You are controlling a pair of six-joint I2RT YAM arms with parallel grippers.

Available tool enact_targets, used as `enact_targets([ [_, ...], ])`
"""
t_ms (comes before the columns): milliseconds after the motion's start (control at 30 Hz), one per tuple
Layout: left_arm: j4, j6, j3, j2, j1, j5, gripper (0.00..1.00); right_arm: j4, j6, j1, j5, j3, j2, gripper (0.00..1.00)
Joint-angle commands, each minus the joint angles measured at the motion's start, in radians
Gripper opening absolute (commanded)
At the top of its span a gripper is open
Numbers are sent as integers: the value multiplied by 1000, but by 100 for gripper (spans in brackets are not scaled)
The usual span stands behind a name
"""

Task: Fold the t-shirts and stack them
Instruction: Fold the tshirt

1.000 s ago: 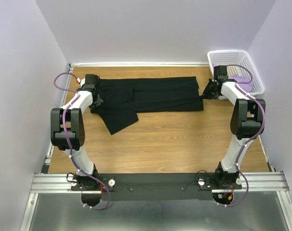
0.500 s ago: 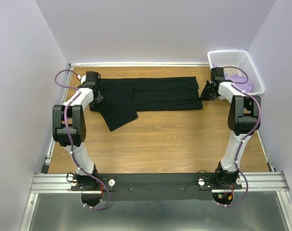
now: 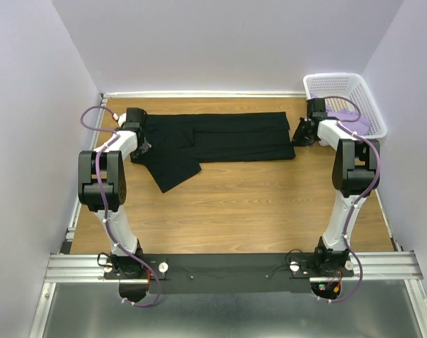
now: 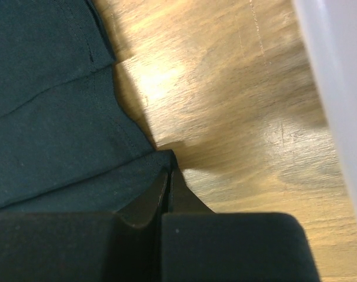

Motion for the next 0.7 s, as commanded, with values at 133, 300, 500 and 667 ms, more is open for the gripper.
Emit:
enact_targets([
  [133, 26, -20, -39, -27, 27, -79, 0, 42, -8, 19, 43, 41, -23, 4],
  [300, 26, -33, -51, -39, 36, -82, 0, 48, 0, 21, 43, 40, -8, 4],
  [500, 39, -39, -63, -38, 38, -71, 0, 77, 0, 22, 29, 35, -11, 5],
  [667, 42, -46, -69, -38, 38, -68, 0, 106, -8, 25, -24, 39, 1, 8],
])
